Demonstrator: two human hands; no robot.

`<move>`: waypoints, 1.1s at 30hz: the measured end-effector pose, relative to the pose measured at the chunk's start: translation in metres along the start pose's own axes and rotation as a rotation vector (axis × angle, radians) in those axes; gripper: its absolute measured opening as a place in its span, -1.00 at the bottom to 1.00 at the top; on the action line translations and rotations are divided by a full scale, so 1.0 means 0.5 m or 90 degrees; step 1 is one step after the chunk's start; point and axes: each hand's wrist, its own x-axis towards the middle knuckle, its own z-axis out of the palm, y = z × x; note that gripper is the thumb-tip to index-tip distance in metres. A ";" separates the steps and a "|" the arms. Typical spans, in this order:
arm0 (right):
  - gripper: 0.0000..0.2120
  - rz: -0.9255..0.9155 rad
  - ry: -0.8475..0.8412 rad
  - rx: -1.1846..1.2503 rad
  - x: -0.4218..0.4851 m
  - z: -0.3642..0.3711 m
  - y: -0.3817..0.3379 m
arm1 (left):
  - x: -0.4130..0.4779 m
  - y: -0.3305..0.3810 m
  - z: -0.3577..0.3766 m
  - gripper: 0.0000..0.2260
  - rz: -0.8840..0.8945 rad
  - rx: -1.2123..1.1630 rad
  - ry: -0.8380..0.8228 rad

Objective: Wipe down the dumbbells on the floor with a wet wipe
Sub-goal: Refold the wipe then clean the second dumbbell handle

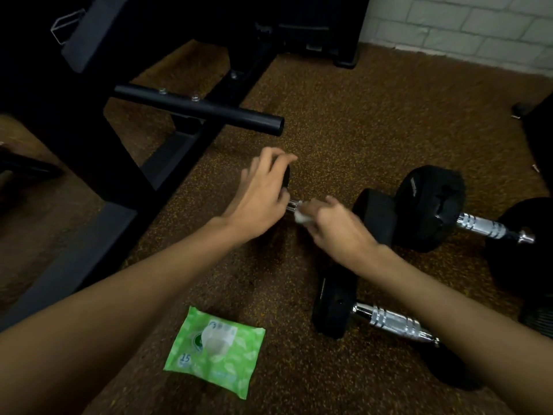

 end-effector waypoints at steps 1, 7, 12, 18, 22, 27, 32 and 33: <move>-0.56 0.051 0.051 0.067 0.000 -0.022 0.004 | 0.008 0.007 0.006 -0.65 -0.052 -0.064 0.008; -0.54 0.116 0.211 0.182 0.003 -0.088 0.020 | 0.048 0.075 0.024 -0.64 -0.569 -0.641 -0.212; -0.31 0.166 0.115 0.347 -0.015 -0.118 0.044 | 0.075 0.120 0.036 -0.74 -0.589 -0.873 -0.206; -0.60 0.323 0.156 0.266 -0.028 -0.118 0.136 | 0.122 0.060 0.075 -0.75 -0.318 -0.274 -0.207; -0.68 0.373 0.131 0.255 -0.032 -0.032 0.150 | 0.140 0.049 0.142 -0.74 -0.206 0.063 -0.362; -0.70 0.394 0.199 0.229 -0.029 -0.002 0.163 | 0.167 0.041 0.203 -0.69 -0.237 0.079 -0.483; -0.71 0.385 0.210 0.244 -0.031 0.002 0.169 | 0.167 0.047 0.222 -0.76 -0.156 -0.028 -0.495; -0.72 0.384 0.212 0.250 -0.030 0.002 0.171 | 0.162 0.046 0.215 -0.78 -0.127 -0.055 -0.497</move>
